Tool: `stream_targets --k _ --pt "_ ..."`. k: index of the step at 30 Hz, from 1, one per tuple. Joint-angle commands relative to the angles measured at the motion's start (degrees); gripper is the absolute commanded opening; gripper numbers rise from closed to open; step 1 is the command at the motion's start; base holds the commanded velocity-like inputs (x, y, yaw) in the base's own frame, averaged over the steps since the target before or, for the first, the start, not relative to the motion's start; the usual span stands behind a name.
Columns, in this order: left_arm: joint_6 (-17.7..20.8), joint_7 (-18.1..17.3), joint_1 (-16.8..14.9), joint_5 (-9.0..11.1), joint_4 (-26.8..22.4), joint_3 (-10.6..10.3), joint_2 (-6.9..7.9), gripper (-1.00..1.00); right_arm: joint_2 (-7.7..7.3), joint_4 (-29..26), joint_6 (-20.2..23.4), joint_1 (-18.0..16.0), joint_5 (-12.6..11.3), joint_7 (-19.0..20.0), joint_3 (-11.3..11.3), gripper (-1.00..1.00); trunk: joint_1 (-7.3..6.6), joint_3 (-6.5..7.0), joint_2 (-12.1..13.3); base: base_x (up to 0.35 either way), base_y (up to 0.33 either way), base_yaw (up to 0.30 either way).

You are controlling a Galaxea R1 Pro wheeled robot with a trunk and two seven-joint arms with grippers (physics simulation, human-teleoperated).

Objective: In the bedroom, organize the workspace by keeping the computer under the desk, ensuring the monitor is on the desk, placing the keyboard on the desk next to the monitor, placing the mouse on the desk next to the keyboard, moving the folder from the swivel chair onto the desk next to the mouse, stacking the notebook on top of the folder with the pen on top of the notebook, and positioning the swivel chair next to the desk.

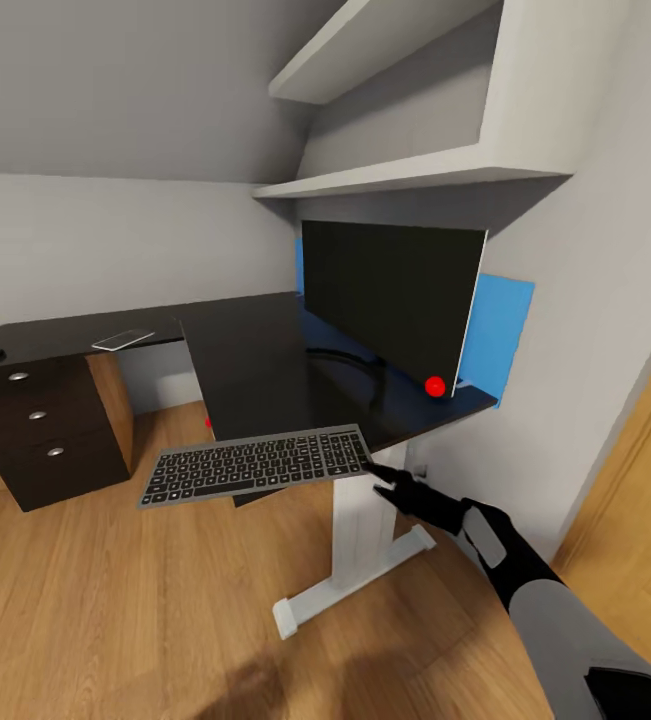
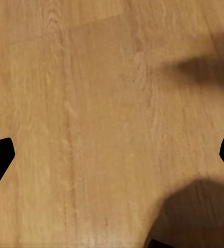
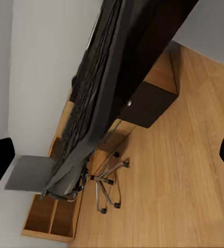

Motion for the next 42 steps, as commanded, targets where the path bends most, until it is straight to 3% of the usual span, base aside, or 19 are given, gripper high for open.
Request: stream_targets --k 1,7,25,27,29,42 --pt "-0.2 0.1 0.0 0.0 0.0 0.1 -0.01 1.0 0.08 0.0 -0.7 0.0 -0.2 0.1 -0.1 1.0 -0.01 -0.05 0.0 0.0 0.0 0.0" --pt "-0.2 0.1 0.0 0.0 0.0 0.1 -0.03 1.0 0.26 1.0 -2.9 0.0 -0.2 -0.8 -0.2 1.0 -0.01 -0.05 0.0 0.073 0.0 0.0" --pt "-0.2 0.1 0.0 0.0 0.0 0.1 -0.01 1.0 1.21 2.3 -3.1 0.0 -0.5 -1.8 -0.1 1.0 -0.01 -0.05 0.0 0.051 0.0 0.0" --pt "-0.2 0.1 0.0 0.0 0.0 0.1 -0.01 1.0 2.04 2.9 -2.9 0.0 -0.5 -1.8 -0.1 1.0 -0.01 -0.05 0.0 0.0 0.0 0.0" --pt "-0.2 0.1 0.0 0.0 0.0 0.1 -0.01 1.0 4.03 3.3 -2.9 0.0 -0.5 -1.8 -0.3 1.0 -0.23 0.13 0.4 0.0 0.0 0.0" --pt "-0.2 0.1 0.0 0.0 0.0 0.1 -0.01 1.0 4.25 3.3 -2.7 0.0 -0.5 -1.8 -0.4 1.0 -1.55 1.2 2.8 0.0 0.0 0.0"
